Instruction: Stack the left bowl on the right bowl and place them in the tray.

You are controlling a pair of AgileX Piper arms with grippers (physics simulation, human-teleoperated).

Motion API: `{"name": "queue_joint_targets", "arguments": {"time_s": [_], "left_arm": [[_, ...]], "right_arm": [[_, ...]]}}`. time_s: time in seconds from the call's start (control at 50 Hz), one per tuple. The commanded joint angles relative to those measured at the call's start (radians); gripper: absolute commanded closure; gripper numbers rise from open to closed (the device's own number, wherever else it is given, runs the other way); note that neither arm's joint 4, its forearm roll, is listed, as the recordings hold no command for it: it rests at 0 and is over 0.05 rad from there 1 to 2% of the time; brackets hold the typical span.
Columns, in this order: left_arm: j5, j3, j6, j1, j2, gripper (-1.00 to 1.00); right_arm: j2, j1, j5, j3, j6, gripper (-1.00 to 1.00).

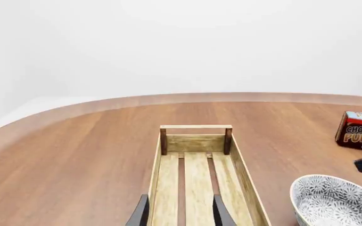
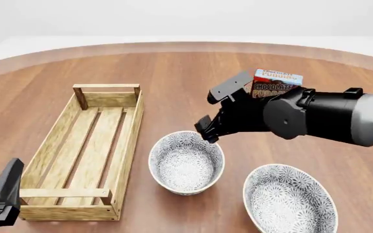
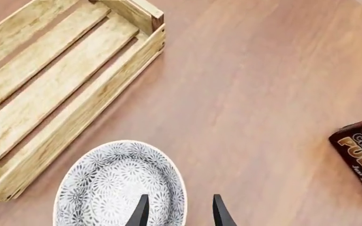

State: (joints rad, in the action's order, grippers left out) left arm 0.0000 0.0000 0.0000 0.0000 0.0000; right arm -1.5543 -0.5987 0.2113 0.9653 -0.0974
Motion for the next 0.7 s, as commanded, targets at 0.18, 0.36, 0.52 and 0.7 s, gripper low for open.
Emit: {"name": "queue_joint_targets", "arguments": {"time_s": [0.18, 0.36, 0.52, 0.7], "left_arm": [[0.0, 0.0, 0.0, 0.0, 0.0, -1.0], [0.0, 0.0, 0.0, 0.0, 0.0, -1.0], [0.0, 0.0, 0.0, 0.0, 0.0, -1.0], [0.0, 0.0, 0.0, 0.0, 0.0, -1.0]], "right_arm": [[-0.198, -0.042, -0.024, 0.018, 0.08, -1.0], [-0.235, -0.039, -0.077, -0.017, 0.102, -1.0], [-0.266, -0.031, -0.105, -0.04, 0.106, -1.0], [-0.293, -0.001, -0.135, -0.058, 0.099, -1.0]]}}
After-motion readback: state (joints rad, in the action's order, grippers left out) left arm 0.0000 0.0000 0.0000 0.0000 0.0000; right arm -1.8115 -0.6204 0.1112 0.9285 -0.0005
